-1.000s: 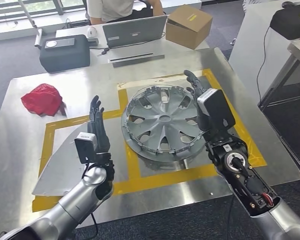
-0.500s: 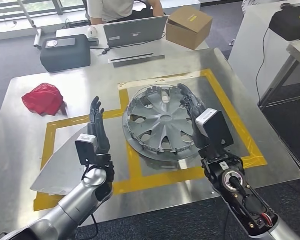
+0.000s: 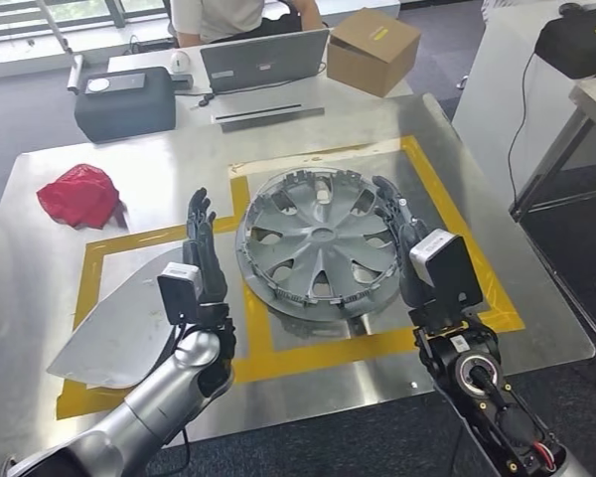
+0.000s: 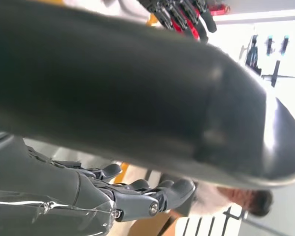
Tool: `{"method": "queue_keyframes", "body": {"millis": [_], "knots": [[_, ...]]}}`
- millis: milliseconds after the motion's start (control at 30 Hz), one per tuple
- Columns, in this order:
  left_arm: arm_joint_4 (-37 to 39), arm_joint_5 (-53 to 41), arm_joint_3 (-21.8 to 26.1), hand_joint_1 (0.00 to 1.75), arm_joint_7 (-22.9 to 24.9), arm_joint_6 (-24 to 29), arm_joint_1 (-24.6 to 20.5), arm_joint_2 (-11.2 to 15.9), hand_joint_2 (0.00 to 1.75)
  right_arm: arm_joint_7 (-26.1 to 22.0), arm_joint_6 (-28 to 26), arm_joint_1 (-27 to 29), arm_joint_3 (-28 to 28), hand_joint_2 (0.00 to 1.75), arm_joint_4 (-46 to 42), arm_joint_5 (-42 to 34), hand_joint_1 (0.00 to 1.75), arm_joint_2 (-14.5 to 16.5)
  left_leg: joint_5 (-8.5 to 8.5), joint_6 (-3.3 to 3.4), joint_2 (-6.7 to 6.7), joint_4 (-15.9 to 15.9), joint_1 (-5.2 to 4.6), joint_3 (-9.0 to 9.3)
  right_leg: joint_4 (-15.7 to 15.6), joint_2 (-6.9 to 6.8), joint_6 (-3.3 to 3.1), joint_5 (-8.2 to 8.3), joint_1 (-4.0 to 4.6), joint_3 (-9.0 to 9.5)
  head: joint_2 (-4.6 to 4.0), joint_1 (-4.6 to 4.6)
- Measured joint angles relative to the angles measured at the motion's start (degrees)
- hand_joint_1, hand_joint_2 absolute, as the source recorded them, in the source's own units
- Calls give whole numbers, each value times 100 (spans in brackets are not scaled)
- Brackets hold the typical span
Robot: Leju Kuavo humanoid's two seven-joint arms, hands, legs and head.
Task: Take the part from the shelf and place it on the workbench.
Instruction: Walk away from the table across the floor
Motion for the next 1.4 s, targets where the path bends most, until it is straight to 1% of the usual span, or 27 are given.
{"method": "queue_keyframes", "body": {"millis": [100, 167, 233, 267, 300, 333, 400, 467, 567, 600, 667, 733, 767, 800, 833, 933, 967, 1000, 1100, 1133, 1167, 1233, 1267, 1300, 1333, 1367, 1400], "knots": [[0, 1, -1, 0, 0, 0, -8, -3, 0, -3, 3, 27, -25, 0, -17, 4, 0, -9, -105, -56, 12, 145, 20, -74, 10, 4, -118, -11, -4, -22, 0, -39], [1, 1, -1, 0, 0, 0, -24, -4, 0, -6, 10, 28, -42, 0, -37, 11, 0, -10, -430, -89, 20, 745, 24, -362, -8, -6, -182, -4, -14, -19, 0, -86], [4, 1, -1, 0, -1, 0, -31, -5, 0, -6, 25, 42, -48, 0, -49, 17, 0, -13, -763, -98, 20, 1594, 20, -806, -10, -14, -218, 6, 8, -37, 0, -132], [10, 1, -1, 0, 0, 0, -28, -5, 0, -5, 32, 57, -48, 0, -50, 21, 0, -15, -808, -88, 20, 1850, 16, -953, -10, -15, -232, 14, 24, -46, 0, -147], [16, 1, -1, 0, 0, 0, -26, -6, 0, -4, 37, 74, -49, 0, -51, 27, 0, -19, -736, -65, 20, 1870, 9, -987, -10, -14, -245, 24, 41, -53, 0, -163], [22, 2, -1, 0, 0, 0, -27, -6, 0, -4, 40, 88, -52, 0, -52, 36, 0, -22, -561, -29, 20, 1644, -5, -898, -10, -12, -255, 35, 55, -59, 0, -180], [28, 3, -1, 0, 0, 0, -43, -7, 0, -4, 46, 100, -70, 0, -67, 62, 0, -26, -143, 71, 21, 774, -51, -493, -9, -5, -254, 64, 71, -66, 0, -219], [30, 2, -1, 0, -1, 0, -70, -15, 0, -3, 49, 99, -101, 0, -92, 92, 0, -28, 63, 122, 28, 200, -109, -242, -13, 1, -213, 106, 83, -86, 0, -228], [31, 1, -1, 0, -1, 0, -84, -34, 0, -2, 53, 105, -133, 0, -109, 112, 0, -38, 143, 156, 27, 115, -131, -266, -26, 0, -114, 173, 80, -112, 0, -210], [32, 1, -1, 0, 0, 0, -82, -41, 0, -2, 55, 110, -139, 0, -112, 112, 0, -43, 191, 180, 28, 86, -117, -278, 22, -2, -84, 125, 79, -142, 0, -196], [35, 0, -1, 0, 0, 0, -85, -57, 0, -1, 58, 120, -151, 0, -116, 113, 0, -56, 291, 224, 38, 23, -85, -324, 469, -8, -33, -246, 81, -317, 0, -142], [40, 2, -1, 0, 0, 1, -80, -67, 0, 3, 62, 137, -163, 0, -118, 113, 0, -64, 351, 251, 41, 23, -88, -402, 1259, -17, 8, -774, 69, -566, 0, -87], [45, 2, -1, 0, 0, 1, -75, -69, 0, 6, 64, 149, -169, 0, -118, 114, 0, -72, 375, 251, 41, 30, -91, -442, 1558, -19, 19, -924, 65, -628, 0, -73], [49, 3, -1, 0, 0, 2, -71, -69, 0, 8, 69, 160, -171, 0, -118, 114, 0, -78, 396, 248, 41, 38, -92, -478, 1668, -22, 24, -958, 62, -602, 0, -65], [51, 4, -1, 0, 0, 2, -69, -69, 0, 9, 74, 168, -174, 0, -118, 115, 0, -84, 414, 241, 40, 49, -92, -510, 1543, -24, 22, -879, 61, -461, 0, -58], [52, 7, -1, 0, -1, 3, -71, -71, 0, 11, 87, 174, -186, 0, -132, 133, 0, -90, 446, 203, 37, 103, -99, -573, 377, -22, -35, -514, 72, 309, 0, -40], [52, 10, -1, 0, -1, 4, -74, -72, 0, 13, 90, 173, -188, 0, -145, 144, 0, -91, 460, 177, 35, 116, -102, -587, 118, -18, -65, -468, 86, 461, 0, -43], [52, 14, -1, 0, -1, 5, -77, -73, 0, 14, 92, 171, -191, 0, -158, 161, 0, -92, 479, 146, 34, 126, -105, -602, 3, -13, -94, -472, 98, 514, 0, -42], [52, 22, -1, 0, -1, 13, -78, -74, 0, 18, 98, 170, -197, 0, -184, 205, 0, -95, 496, 54, 28, 156, -107, -639, -55, -19, -195, -400, 89, 490, 0, -37], [52, 23, -1, 0, -1, 15, -79, -72, 0, 20, 99, 170, -197, 0, -190, 212, 0, -95, 387, 23, 27, 278, -106, -698, -79, -27, -237, -364, 75, 473, 0, -47], [52, 24, -1, 0, -1, 17, -82, -71, 0, 21, 102, 168, -197, 0, -197, 217, 0, -95, 198, -7, 27, 530, -99, -807, -102, -36, -277, -326, 59, 447, 0, -61], [52, 30, -1, 0, -1, 20, -78, -69, 0, 29, 107, 168, -196, 0, -207, 225, 0, -95, -294, -69, 30, 1350, -76, -1140, -106, -46, -317, -257, 54, 356, 0, -97], [52, 33, -1, 0, 0, 20, -74, -69, 0, 34, 110, 172, -196, 0, -208, 227, 0, -95, -460, -89, 30, 1726, -68, -1281, -104, -48, -322, -224, 54, 307, 0, -105], [52, 37, -1, 0, 0, 20, -70, -69, 0, 39, 113, 179, -195, 0, -208, 228, 0, -95, -525, -97, 30, 1940, -65, -1343, -102, -49, -320, -191, 54, 259, 0, -111], [52, 39, -1, 0, 0, 21, -69, -68, 0, 41, 115, 186, -195, 0, -208, 228, 0, -95, -479, -96, 30, 1924, -64, -1290, -100, -50, -315, -158, 55, 214, 0, -118], [52, 39, -1, 0, 0, 21, -70, -67, 0, 43, 117, 191, -195, 0, -208, 228, 0, -95, -340, -86, 30, 1666, -64, -1114, -98, -48, -307, -129, 55, 177, 0, -127], [52, 39, -1, 0, -1, 21, -74, -65, 0, 45, 119, 194, -196, 0, -208, 228, 0, -95, -162, -66, 30, 1229, -64, -840, -96, -45, -294, -103, 55, 149, 0, -141]]}}
